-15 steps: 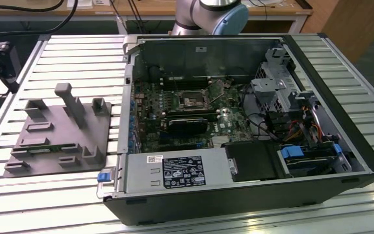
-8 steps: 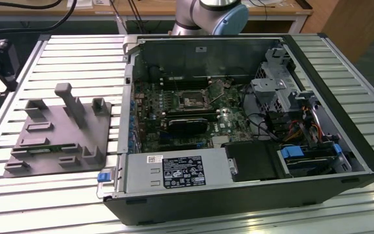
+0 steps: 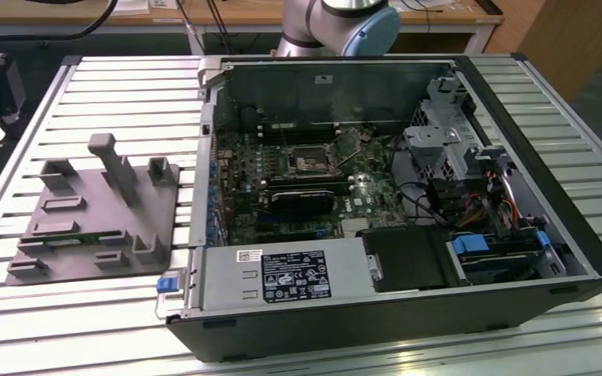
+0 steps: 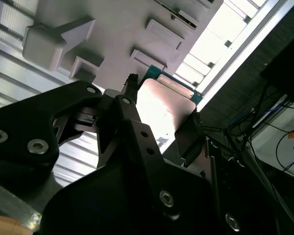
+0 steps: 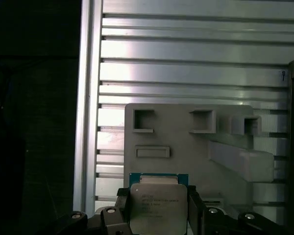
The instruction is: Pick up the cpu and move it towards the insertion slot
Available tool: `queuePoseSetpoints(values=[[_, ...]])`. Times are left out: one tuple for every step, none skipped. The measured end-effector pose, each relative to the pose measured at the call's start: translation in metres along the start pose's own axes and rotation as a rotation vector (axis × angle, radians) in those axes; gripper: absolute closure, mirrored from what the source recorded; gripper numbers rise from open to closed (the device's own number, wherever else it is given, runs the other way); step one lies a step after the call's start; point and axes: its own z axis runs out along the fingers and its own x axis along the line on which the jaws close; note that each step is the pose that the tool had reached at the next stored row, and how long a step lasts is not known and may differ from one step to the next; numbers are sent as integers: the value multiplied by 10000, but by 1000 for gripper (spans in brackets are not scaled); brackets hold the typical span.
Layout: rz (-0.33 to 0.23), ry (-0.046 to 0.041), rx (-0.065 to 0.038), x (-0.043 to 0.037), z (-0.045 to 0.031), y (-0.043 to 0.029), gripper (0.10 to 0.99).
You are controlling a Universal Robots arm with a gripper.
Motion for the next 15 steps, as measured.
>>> queuePoseSetpoints(values=[[0, 1, 0, 0, -14, 0, 541], [0, 1, 0, 0, -30, 1, 541], [0, 0, 0, 0, -45, 1, 541], [0, 1, 0, 0, -61, 2, 541], [0, -1, 0, 0, -76, 3, 541], [0, 0, 0, 1, -89, 3, 541], [0, -1, 0, 1, -101, 3, 541], [-1, 0, 0, 1, -115, 4, 541], [0, 0, 0, 1, -128, 4, 541], [0, 0, 0, 1, -140, 5, 541], [0, 1, 1, 1, -152, 5, 541], [0, 0, 0, 1, -164, 5, 541], [0, 0, 0, 1, -177, 6, 541], [-1, 0, 0, 1, -190, 6, 541], [-1, 0, 0, 1, -204, 7, 541]])
